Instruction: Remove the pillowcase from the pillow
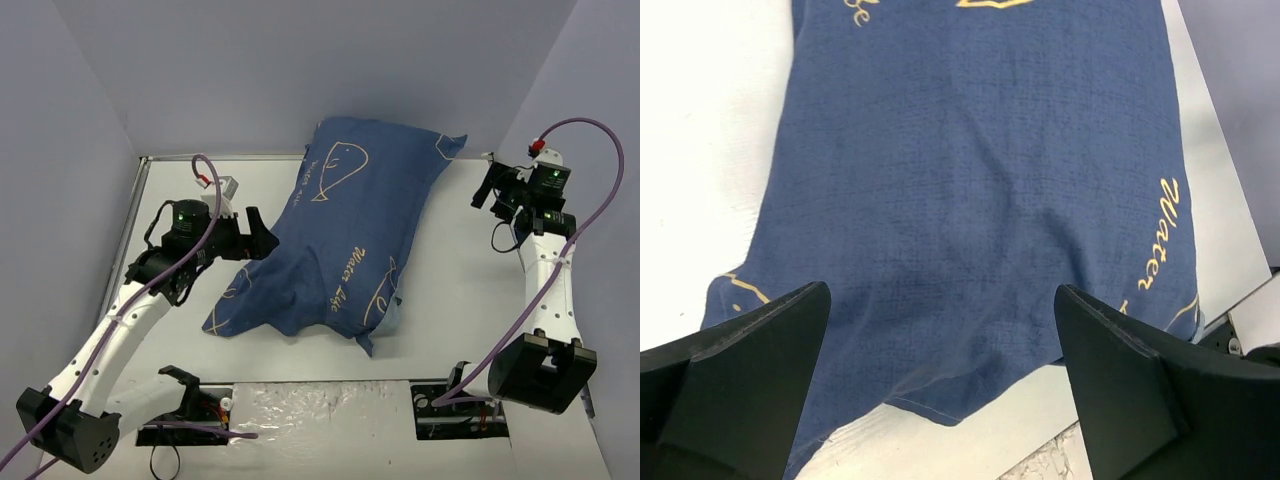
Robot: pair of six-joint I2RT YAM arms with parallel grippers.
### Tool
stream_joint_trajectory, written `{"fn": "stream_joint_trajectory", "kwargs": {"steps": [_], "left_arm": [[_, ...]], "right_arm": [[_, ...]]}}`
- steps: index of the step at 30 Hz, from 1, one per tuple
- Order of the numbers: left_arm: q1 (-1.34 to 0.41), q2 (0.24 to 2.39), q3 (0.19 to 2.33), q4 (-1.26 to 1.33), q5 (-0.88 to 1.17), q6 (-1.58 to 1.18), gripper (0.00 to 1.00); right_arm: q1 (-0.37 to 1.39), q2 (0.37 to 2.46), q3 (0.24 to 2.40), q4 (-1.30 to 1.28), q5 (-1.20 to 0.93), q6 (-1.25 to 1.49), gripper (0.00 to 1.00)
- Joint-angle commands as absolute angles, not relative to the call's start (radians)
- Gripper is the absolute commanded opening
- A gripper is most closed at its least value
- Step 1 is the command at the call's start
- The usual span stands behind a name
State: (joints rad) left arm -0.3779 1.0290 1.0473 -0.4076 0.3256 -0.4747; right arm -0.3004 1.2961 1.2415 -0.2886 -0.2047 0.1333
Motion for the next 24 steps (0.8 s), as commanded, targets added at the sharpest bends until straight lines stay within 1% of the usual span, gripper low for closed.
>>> {"fn": "stream_joint_trajectory", "kwargs": {"steps": [1, 2, 5, 6, 7, 9, 11, 12, 13, 14, 17, 18, 19, 22, 24], "left_arm": [[-0.405, 1.031, 1.091, -0.408, 0.333, -0.459, 0.94], [-0.423, 1.04, 1.103, -0.414, 0.331, -0.459, 0.94], [-0.474, 1.058, 1.13, -0.433, 0.309, -0.453, 0.94], [-0.489, 1.063, 1.14, -0.437, 0.299, -0.451, 0.94], [-0.505, 1.069, 1.15, -0.452, 0.288, -0.446, 0.94], [-0.561, 1.094, 1.187, -0.477, 0.247, -0.44, 0.94], [-0.604, 1.123, 1.216, -0.521, 0.197, -0.44, 0.94], [-0.662, 1.132, 1.247, -0.535, 0.174, -0.44, 0.94], [-0.695, 1.141, 1.261, -0.563, 0.149, -0.439, 0.94], [-0.763, 1.163, 1.278, -0.575, 0.088, -0.44, 0.94], [-0.865, 1.215, 1.337, -0.623, 0.008, -0.445, 0.95], [-0.897, 1.23, 1.353, -0.633, -0.07, -0.449, 0.96], [-0.955, 1.245, 1.38, -0.646, -0.092, -0.457, 0.96], [-1.05, 1.316, 1.432, -0.641, -0.155, -0.476, 1.0], [-1.095, 1.382, 1.466, -0.64, -0.182, -0.483, 1.0]], "right_arm": [[-0.278, 1.308, 1.296, -0.252, -0.319, 0.128, 1.0], [-0.27, 1.313, 1.301, -0.25, -0.427, 0.041, 1.0], [-0.178, 1.327, 1.322, -0.307, -0.575, -0.16, 1.0], [-0.143, 1.331, 1.328, -0.336, -0.574, -0.275, 1.0], [-0.102, 1.333, 1.339, -0.38, -0.574, -0.31, 1.0], [-0.098, 1.345, 1.359, -0.42, -0.589, -0.347, 1.0], [-0.116, 1.373, 1.377, -0.437, -0.592, -0.327, 1.0], [-0.13, 1.39, 1.387, -0.446, -0.662, -0.324, 1.0], [-0.146, 1.41, 1.409, -0.459, -0.692, -0.284, 1.0], [-0.182, 1.454, 1.42, -0.457, -0.718, -0.246, 1.0], [-0.227, 1.515, 1.456, -0.454, -0.836, -0.125, 1.0], [-0.227, 1.538, 1.459, -0.453, -0.847, -0.108, 1.0], [-0.224, 1.543, 1.457, -0.443, -0.856, -0.092, 1.0], [-0.218, 1.557, 1.428, -0.396, -0.864, -0.011, 1.0], [-0.221, 1.557, 1.399, -0.368, -0.871, 0.026, 1.0]]}}
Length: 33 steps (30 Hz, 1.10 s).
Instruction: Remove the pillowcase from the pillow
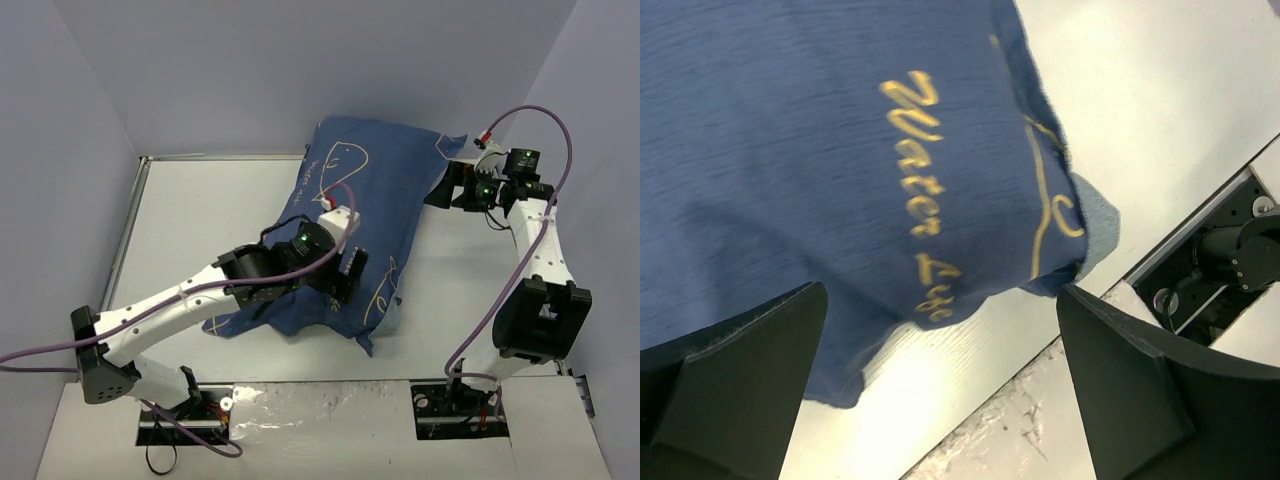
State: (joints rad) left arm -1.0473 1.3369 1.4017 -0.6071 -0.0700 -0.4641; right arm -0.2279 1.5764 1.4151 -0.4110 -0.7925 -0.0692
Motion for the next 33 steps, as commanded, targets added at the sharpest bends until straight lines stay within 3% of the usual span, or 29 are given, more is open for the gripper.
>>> {"fn": "stream_joint_trajectory", "kwargs": {"steps": [1, 3, 15, 30, 32, 33], "left_arm": [[-1.13, 1.429, 1.5, -0.64, -0.199, -0.486, 1.0], [-1.161, 1.477, 1.535, -0.641, -0.219, -0.503, 0.95], [-1.382, 1.765, 1.784, -0.718, -0.492, -0.505, 0.94], [-1.42, 1.89, 1.687, -0.747, -0.703, -0.65, 0.91], [-1.419, 1.91, 1.701, -0.736, -0.718, -0.647, 0.88], [-1.419, 1.93, 1.706, -0.736, -0.724, -0.646, 0.82]], "right_arm": [[-0.224, 1.557, 1.388, -0.359, -0.879, 0.034, 1.0], [-0.239, 1.557, 1.352, -0.332, -0.906, 0.037, 1.0], [-0.308, 1.6, 1.298, -0.304, -0.994, 0.011, 1.0], [-0.308, 1.614, 1.296, -0.304, -0.97, 0.015, 1.0], [-0.308, 1.623, 1.296, -0.299, -0.968, 0.031, 0.99], [-0.307, 1.626, 1.298, -0.298, -0.963, 0.04, 0.99]]}}
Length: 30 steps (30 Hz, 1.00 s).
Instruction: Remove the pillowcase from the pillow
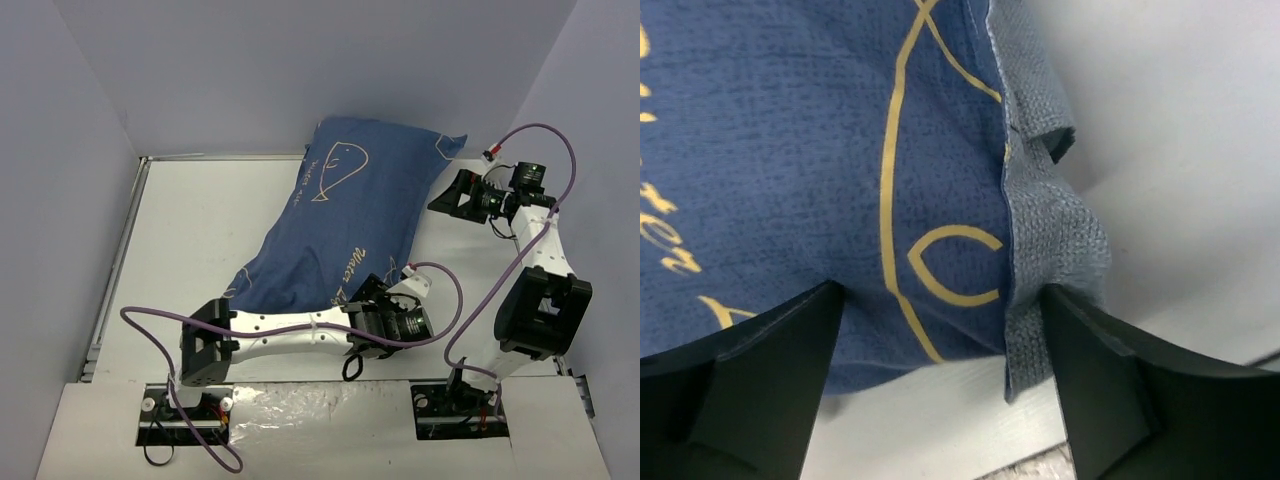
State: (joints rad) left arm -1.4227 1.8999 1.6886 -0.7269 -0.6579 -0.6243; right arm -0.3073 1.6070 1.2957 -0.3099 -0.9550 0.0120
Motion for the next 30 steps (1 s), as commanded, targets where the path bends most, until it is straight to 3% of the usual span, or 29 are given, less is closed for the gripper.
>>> {"fn": "stream_joint_trajectory", "kwargs": {"steps": [1, 4, 6, 7, 9, 18, 24, 26, 29, 30], "left_arm": [[-1.417, 1.937, 1.709, -0.738, -0.736, -0.65, 0.76], [-1.411, 1.947, 1.712, -0.787, -0.794, -0.705, 0.54], [-1.396, 1.925, 1.697, -0.834, -0.824, -0.756, 0.35], [-1.39, 1.908, 1.683, -0.831, -0.824, -0.764, 0.18], [-1.376, 1.855, 1.636, -0.815, -0.824, -0.779, 0.03], [-1.371, 1.507, 1.551, -0.707, -0.836, -0.742, 0.02], [-1.318, 1.264, 1.434, -0.618, -0.812, -0.755, 0.02], [-1.293, 1.224, 1.408, -0.618, -0.805, -0.762, 0.02], [-1.259, 1.163, 1.404, -0.647, -0.789, -0.775, 0.02], [-1.253, 1.154, 1.407, -0.663, -0.787, -0.776, 0.02]], "right_arm": [[-0.307, 1.631, 1.301, -0.295, -0.96, 0.046, 0.99], [-0.305, 1.641, 1.313, -0.29, -0.95, 0.074, 0.98], [-0.305, 1.647, 1.319, -0.288, -0.939, 0.098, 0.98], [-0.307, 1.657, 1.325, -0.288, -0.936, 0.104, 0.98], [-0.304, 1.673, 1.335, -0.287, -0.914, 0.123, 0.98], [-0.281, 1.759, 1.469, -0.285, -0.698, 0.365, 0.97], [-0.224, 1.711, 1.483, -0.048, -0.753, 0.471, 1.0], [-0.199, 1.704, 1.496, -0.011, -0.9, 0.391, 1.0], [-0.175, 1.674, 1.514, 0.031, -1.229, -0.052, 1.0], [-0.175, 1.625, 1.482, 0.025, -1.247, -0.278, 1.0]]}}
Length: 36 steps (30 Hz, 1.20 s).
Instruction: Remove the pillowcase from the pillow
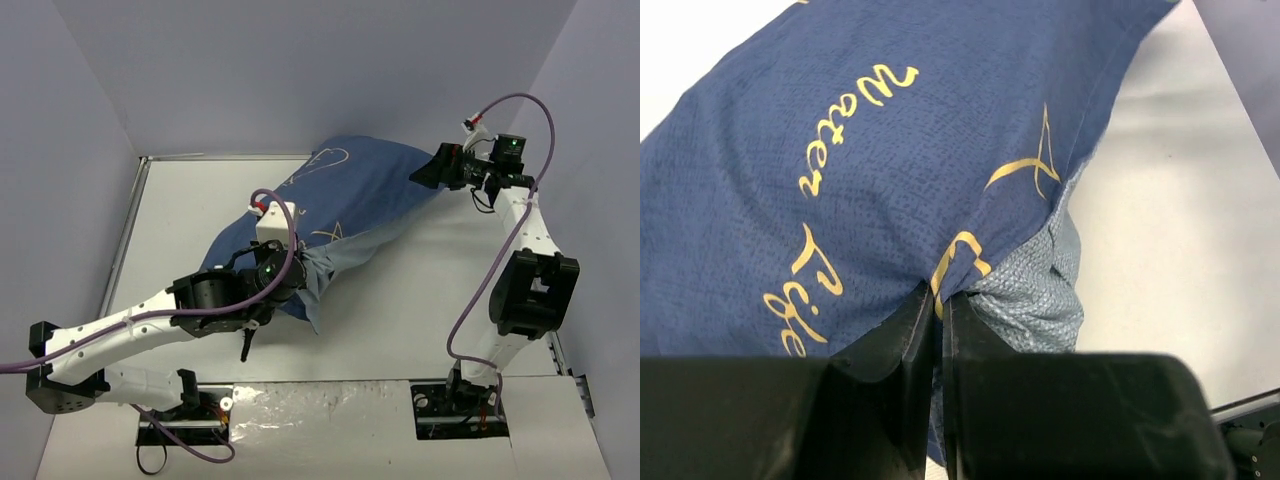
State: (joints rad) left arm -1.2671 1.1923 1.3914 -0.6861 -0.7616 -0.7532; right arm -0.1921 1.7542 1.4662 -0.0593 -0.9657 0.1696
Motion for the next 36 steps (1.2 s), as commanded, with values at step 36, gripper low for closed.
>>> {"fn": "stream_joint_trajectory", "kwargs": {"steps": [36], "left_arm": [[-1.149, 1.048, 1.555, -0.795, -0.756, -0.69, 0.02]], "right_arm": [[0.173, 1.589, 1.206, -0.062, -0.559, -1.484, 1.0]]}}
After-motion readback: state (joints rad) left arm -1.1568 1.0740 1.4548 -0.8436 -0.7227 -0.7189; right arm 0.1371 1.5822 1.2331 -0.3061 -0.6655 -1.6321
